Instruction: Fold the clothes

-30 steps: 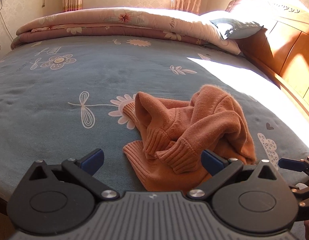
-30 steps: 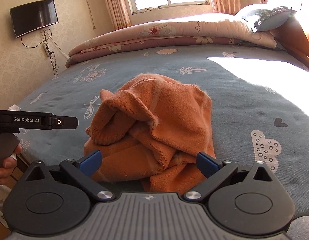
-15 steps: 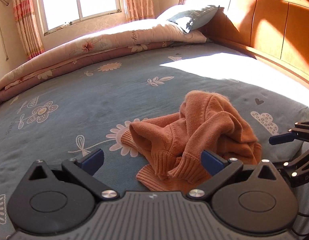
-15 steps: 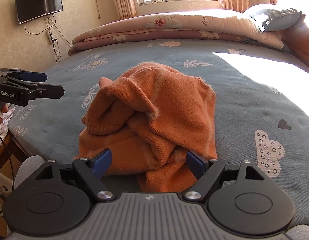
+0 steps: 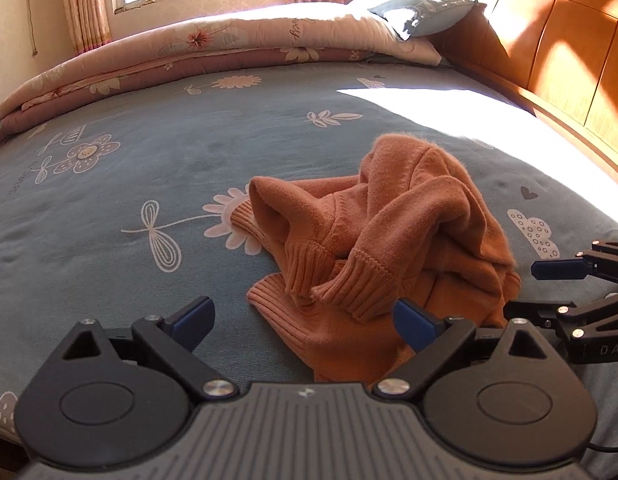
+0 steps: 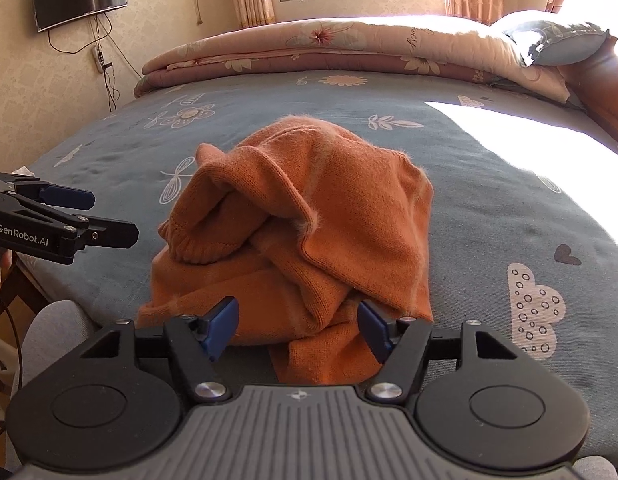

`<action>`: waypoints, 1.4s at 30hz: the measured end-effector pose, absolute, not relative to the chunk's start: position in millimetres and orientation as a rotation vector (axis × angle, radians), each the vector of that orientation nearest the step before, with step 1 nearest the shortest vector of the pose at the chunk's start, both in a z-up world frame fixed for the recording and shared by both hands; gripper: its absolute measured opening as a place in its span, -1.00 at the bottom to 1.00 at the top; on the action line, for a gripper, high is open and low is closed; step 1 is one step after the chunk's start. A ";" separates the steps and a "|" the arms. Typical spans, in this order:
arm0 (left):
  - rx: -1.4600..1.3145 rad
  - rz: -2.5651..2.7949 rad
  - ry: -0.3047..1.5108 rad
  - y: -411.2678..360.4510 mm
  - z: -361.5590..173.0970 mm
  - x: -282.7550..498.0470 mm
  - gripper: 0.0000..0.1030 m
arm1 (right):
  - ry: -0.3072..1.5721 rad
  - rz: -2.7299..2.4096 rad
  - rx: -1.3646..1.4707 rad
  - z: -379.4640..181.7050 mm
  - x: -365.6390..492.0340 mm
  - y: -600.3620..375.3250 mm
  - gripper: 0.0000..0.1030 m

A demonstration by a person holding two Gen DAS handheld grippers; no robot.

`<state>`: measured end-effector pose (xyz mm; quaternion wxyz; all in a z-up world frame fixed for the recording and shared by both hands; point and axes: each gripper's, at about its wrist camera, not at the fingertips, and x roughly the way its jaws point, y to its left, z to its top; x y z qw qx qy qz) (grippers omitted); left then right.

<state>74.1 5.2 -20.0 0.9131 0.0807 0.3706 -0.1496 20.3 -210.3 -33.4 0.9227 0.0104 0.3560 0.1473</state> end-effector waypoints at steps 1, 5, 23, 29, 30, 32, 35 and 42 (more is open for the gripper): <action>0.201 -0.317 0.753 4.3 -16.2 73.1 0.85 | 0.727 0.303 0.016 -31.8 20.2 -209.8 0.37; 0.328 -0.286 0.702 17.0 6.1 72.1 0.85 | 0.705 0.304 0.002 -24.8 18.5 -209.5 0.37; 0.464 -0.033 0.707 73.1 -11.4 146.8 0.85 | 0.600 0.294 -0.114 5.9 7.7 -199.4 0.37; 0.390 -0.191 0.684 45.9 -11.6 119.2 0.85 | 0.562 0.355 -0.167 10.2 2.6 -206.7 0.37; 0.378 -0.219 0.678 41.1 -11.6 114.2 0.85 | 0.564 0.363 -0.174 9.4 3.9 -207.9 0.30; 0.355 -0.273 0.668 31.6 -11.7 104.3 0.85 | 0.579 0.372 -0.190 6.1 8.8 -209.3 0.18; 0.334 -0.311 0.670 23.2 -18.5 91.3 0.84 | 0.593 0.380 -0.219 1.6 17.8 -208.5 0.11; 0.313 -0.359 0.676 20.6 -27.8 76.2 0.84 | 0.575 0.434 -0.337 0.0 50.2 -186.3 0.11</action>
